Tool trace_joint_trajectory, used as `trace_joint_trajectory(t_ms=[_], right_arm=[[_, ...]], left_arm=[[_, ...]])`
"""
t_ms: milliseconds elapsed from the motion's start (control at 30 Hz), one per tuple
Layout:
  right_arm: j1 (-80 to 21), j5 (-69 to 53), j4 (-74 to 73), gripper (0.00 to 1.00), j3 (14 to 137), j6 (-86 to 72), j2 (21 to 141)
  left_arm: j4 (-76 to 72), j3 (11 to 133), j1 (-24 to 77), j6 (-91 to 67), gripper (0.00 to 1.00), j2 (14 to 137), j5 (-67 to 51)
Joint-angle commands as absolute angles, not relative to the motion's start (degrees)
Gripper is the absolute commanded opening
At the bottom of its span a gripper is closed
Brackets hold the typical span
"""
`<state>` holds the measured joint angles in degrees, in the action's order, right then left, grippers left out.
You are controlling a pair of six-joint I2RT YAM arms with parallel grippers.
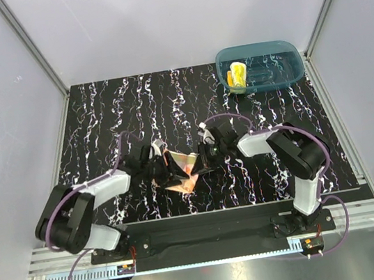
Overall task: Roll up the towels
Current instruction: Roll the towel
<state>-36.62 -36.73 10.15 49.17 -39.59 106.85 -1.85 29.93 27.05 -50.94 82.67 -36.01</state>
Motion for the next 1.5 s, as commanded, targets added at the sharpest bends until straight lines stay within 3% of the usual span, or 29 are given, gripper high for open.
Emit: trace_joint_trajectory(t_ms=[0,100,233,533,833,1467], right_arm=[[-38.23,-27.88,-2.52,0.1,52.03,-35.42,104.5],[-39.72,-25.93,-7.11,0.1,54.31,-34.98,104.15],[-40.96,-23.56,-10.98,0.1,57.21,-35.16,103.8],[-42.54,-21.19,-18.01,0.09,62.13,-35.6,104.76],[-42.89,-20.83,-20.57,0.08,63.72,-35.25,105.64],[-43.33,-22.06,-20.65,0.07,64.6,-34.72,107.05]], left_arm=[[13.24,35.15,28.29,-42.73,0.54,77.01,-26.82],[20.99,39.62,30.31,-40.7,0.55,72.45,-18.57],[28.03,46.31,41.29,-36.57,0.55,67.07,2.48],[29.62,50.89,60.27,-34.28,0.54,69.87,23.01],[25.93,52.12,66.35,-36.04,0.53,78.48,23.99],[24.52,51.59,67.41,-36.83,0.53,90.96,25.84]])
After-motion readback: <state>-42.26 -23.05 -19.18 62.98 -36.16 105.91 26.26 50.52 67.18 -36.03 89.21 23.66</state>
